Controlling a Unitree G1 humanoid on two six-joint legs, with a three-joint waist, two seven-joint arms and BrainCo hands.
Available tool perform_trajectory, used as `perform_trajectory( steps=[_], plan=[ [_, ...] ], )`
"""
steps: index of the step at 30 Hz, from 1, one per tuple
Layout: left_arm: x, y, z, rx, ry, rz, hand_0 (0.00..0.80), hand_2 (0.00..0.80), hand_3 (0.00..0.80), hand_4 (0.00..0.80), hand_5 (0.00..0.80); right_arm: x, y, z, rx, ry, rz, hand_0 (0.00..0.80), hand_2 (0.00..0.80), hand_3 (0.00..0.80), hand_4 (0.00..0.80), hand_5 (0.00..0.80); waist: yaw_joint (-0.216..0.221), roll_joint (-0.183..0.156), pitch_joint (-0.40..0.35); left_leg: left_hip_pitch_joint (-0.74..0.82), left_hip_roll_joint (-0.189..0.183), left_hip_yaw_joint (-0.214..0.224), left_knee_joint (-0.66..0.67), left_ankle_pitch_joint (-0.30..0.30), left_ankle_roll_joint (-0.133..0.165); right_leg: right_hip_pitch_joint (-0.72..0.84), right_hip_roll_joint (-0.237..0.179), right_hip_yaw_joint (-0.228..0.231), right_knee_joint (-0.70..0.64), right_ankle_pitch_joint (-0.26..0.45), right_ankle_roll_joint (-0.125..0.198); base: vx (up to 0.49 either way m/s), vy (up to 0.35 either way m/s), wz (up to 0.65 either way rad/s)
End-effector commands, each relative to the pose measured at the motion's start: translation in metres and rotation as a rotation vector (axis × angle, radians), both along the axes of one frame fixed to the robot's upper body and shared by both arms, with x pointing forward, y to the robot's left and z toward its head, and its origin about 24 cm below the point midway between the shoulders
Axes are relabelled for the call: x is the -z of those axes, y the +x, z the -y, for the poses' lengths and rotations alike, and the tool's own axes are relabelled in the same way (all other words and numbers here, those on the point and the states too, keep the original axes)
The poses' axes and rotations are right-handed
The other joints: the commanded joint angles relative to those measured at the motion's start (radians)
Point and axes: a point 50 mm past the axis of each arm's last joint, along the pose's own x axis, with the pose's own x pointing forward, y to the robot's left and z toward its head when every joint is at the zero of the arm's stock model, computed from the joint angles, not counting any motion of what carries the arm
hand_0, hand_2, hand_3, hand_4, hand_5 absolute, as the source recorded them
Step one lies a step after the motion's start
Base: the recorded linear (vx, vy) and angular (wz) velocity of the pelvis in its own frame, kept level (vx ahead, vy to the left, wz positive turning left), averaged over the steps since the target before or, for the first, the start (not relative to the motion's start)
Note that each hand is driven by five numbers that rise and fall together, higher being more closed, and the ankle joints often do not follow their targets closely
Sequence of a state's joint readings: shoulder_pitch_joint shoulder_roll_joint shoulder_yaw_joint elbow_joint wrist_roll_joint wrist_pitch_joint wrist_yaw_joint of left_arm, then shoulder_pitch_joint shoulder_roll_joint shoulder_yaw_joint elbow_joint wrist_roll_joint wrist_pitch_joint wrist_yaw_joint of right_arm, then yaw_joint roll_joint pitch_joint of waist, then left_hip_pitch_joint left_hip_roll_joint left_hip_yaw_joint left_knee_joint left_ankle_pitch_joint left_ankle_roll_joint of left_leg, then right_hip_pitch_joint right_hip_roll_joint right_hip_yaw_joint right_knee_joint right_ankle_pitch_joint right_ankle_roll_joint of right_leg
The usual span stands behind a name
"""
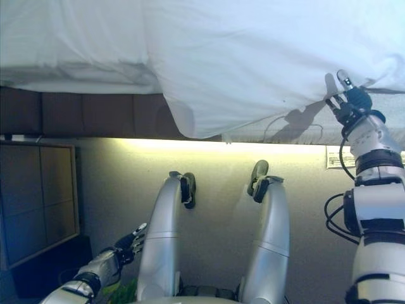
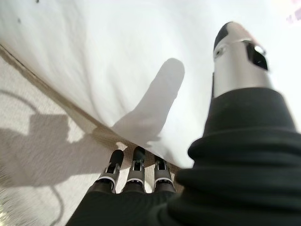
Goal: Make the bed neatly
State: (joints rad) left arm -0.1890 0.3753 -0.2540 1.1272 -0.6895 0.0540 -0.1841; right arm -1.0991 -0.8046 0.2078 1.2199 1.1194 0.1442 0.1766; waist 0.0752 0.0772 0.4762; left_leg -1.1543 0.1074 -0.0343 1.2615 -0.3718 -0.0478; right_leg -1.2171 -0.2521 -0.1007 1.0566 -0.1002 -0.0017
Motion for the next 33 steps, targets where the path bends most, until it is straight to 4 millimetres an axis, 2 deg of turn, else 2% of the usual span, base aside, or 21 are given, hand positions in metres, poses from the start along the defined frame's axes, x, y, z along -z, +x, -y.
perform_trajectory(
  steps=[1,4,5,6,7,14,17,26,29,31,33],
  plan=[
    [0.014,-0.043,-0.013,0.036,0.042,-0.125,0.0,0.0,0.0,0.0,0.0,-0.039,0.0,-0.005,-0.094,-0.066,0.162,0.0,0.0,0.0,0.0,0.0,0.021,0.009,-0.038,0.022,0.007,0.018,-0.076,0.08,0.058,0.093,-0.007,-0.003,0.085,-0.137,-0.028,0.044,0.022,0.01],
    [0.016,-0.047,-0.011,0.044,0.036,-0.134,0.0,0.0,0.0,0.0,0.0,-0.034,-0.001,-0.004,-0.104,-0.068,0.15,0.0,0.0,0.0,0.0,0.0,0.021,0.007,-0.045,0.07,0.016,0.024,-0.099,0.088,0.057,0.141,-0.008,-0.009,0.064,-0.132,-0.025,0.048,0.035,-0.04],
    [0.016,-0.049,-0.011,0.045,0.036,-0.136,0.0,0.0,0.0,0.0,0.0,-0.032,-0.001,-0.004,-0.104,-0.071,0.145,0.132,0.132,0.132,0.132,0.132,0.021,0.006,-0.05,0.09,0.02,0.027,-0.112,0.091,0.056,0.162,-0.007,-0.011,0.051,-0.131,-0.024,0.046,0.027,-0.09],
    [0.017,-0.05,-0.01,0.045,0.036,-0.138,0.0,0.0,0.0,0.0,0.0,-0.029,-0.002,-0.003,-0.1,-0.074,0.139,0.543,0.543,0.543,0.543,0.543,0.021,0.005,-0.052,0.11,0.022,0.03,-0.129,0.096,0.054,0.182,-0.007,-0.013,0.037,-0.128,-0.023,0.041,0.023,-0.11],
    [0.018,-0.052,-0.009,0.047,0.036,-0.14,0.0,0.0,0.0,0.0,0.0,-0.027,-0.002,-0.002,-0.094,-0.076,0.135,0.8,0.8,0.8,0.8,0.8,0.021,0.003,-0.058,0.133,0.025,0.031,-0.147,0.101,0.052,0.205,-0.006,-0.014,0.019,-0.125,-0.02,0.045,0.02,0.0],
    [0.021,-0.056,-0.003,0.067,0.033,-0.153,0.0,0.0,0.0,0.0,0.0,-0.013,-0.005,0.002,-0.107,-0.064,0.114,0.8,0.8,0.8,0.8,0.8,0.03,-0.009,-0.105,0.354,0.023,0.055,-0.382,0.145,0.029,0.418,0.001,-0.035,-0.189,-0.106,0.005,0.06,0.023,0.06],
    [0.021,-0.056,-0.003,0.068,0.035,-0.155,0.0,0.0,0.0,0.0,0.0,-0.011,-0.008,0.006,-0.096,-0.051,0.124,0.8,0.8,0.8,0.8,0.8,0.04,-0.017,-0.124,0.44,0.016,0.073,-0.475,0.161,0.015,0.513,-0.004,-0.062,-0.278,-0.097,0.012,0.074,0.014,-0.01],
    [0.016,-0.053,-0.013,0.019,0.064,-0.144,0.0,0.0,0.0,0.0,0.0,-0.022,-0.01,0.01,-0.067,-0.036,0.199,0.8,0.8,0.8,0.8,0.8,0.057,-0.033,-0.154,0.557,0.015,0.078,-0.559,0.172,0.004,0.654,-0.017,-0.103,-0.368,-0.093,0.019,0.028,0.007,0.06],
    [0.015,-0.053,-0.018,-0.027,0.072,-0.124,0.0,0.0,0.0,0.0,0.0,-0.02,-0.01,0.009,-0.088,-0.026,0.189,0.8,0.8,0.8,0.8,0.8,0.061,-0.041,-0.163,0.593,0.016,0.078,-0.585,0.177,0.002,0.696,-0.014,-0.114,-0.394,-0.092,0.019,0.048,-0.014,0.03],
    [0.01,-0.047,-0.025,-0.083,0.07,-0.073,0.0,0.0,0.0,0.0,0.0,-0.014,-0.009,0.006,-0.108,-0.022,0.168,0.8,0.8,0.8,0.8,0.8,0.063,-0.046,-0.179,0.641,0.017,0.08,-0.627,0.187,-0.003,0.746,-0.007,-0.122,-0.435,-0.09,0.02,0.1,0.005,0.03],
    [-0.004,-0.028,-0.037,-0.127,0.073,0.015,0.0,0.0,0.0,0.0,0.0,-0.007,-0.008,0.003,-0.129,-0.021,0.146,0.8,0.8,0.8,0.8,0.8,0.064,-0.049,-0.192,0.681,0.021,0.082,-0.658,0.195,-0.008,0.788,-0.002,-0.127,-0.468,-0.086,0.021,0.106,0.0,0.02]
  ],
)
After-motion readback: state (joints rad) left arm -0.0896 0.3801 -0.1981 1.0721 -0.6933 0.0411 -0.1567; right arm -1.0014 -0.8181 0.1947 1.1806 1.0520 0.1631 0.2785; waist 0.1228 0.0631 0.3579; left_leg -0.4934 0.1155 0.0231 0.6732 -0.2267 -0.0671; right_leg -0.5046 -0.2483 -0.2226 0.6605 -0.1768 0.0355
